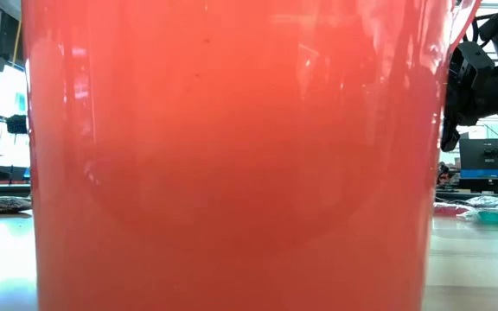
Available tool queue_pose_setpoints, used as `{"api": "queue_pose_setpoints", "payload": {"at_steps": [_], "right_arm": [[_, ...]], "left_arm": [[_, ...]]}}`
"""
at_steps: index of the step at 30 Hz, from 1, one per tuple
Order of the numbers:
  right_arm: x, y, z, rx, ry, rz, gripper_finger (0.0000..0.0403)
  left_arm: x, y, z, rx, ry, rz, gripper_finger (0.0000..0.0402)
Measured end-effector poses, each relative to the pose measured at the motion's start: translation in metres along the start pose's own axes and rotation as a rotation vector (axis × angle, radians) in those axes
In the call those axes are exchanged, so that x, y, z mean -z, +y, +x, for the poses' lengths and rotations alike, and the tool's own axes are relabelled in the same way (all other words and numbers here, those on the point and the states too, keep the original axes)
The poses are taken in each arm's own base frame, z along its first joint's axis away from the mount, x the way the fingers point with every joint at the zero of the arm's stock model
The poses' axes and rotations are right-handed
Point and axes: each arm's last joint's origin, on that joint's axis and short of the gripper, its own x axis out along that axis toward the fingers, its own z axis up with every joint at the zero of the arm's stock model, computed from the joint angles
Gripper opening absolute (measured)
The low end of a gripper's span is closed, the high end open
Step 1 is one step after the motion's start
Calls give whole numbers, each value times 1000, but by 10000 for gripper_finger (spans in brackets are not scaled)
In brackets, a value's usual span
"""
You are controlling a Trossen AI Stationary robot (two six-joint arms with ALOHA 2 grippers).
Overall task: Organize candy in baskets
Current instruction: Put the brown chocolate bar into the purple bucket
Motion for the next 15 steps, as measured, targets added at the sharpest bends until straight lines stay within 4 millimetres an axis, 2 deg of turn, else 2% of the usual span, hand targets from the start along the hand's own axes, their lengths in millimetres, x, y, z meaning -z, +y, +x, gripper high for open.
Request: {"api": "queue_pose_setpoints", "payload": {"at_steps": [10,15], "right_arm": [[0,0,0,0,0,0,152],[0,0,0,0,0,0,152]], "left_arm": [[8,16,22,78,-21,-53,219],[9,17,23,70,-29,-9,192]]}}
